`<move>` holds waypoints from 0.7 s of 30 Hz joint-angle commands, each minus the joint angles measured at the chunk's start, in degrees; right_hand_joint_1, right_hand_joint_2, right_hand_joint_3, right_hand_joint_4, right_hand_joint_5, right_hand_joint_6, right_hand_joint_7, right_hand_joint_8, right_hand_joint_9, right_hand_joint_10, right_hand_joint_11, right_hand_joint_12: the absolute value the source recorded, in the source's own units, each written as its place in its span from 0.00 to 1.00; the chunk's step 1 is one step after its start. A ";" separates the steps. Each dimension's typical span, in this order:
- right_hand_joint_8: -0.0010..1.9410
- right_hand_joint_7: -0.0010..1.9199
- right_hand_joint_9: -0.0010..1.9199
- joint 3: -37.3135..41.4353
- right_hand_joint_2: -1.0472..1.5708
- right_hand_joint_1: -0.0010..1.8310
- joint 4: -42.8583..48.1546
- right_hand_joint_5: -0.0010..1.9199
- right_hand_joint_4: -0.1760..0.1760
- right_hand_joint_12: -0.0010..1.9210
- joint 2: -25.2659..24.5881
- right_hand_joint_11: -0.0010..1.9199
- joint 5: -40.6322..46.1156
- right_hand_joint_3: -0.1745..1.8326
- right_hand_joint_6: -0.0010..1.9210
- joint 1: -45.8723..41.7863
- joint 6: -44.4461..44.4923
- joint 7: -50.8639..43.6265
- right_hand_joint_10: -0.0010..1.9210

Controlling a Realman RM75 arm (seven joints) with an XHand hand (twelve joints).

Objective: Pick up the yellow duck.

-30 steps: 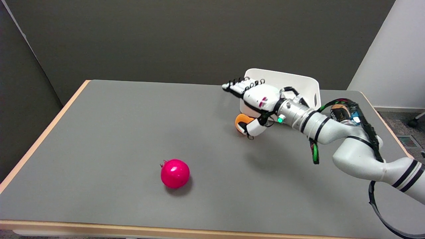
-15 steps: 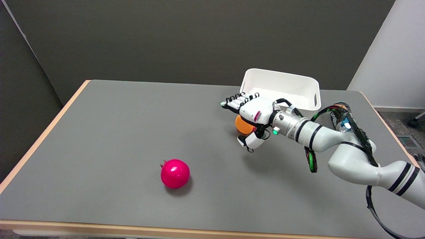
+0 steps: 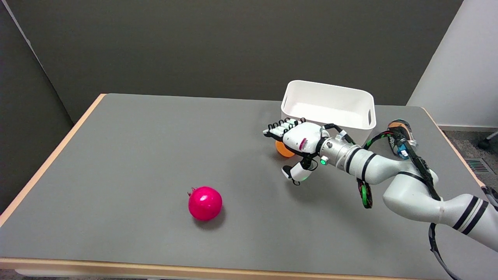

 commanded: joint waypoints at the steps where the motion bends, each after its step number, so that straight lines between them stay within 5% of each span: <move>1: 0.18 0.09 0.06 -1.87 0.65 0.49 -5.88 0.05 0.31 0.61 -2.38 0.02 0.29 0.61 0.18 2.92 2.76 -0.47 0.37; 21: 0.24 0.17 0.15 -7.26 0.69 0.56 -11.48 0.11 0.29 0.68 -2.67 0.05 3.65 0.60 0.23 8.93 6.87 -0.39 0.43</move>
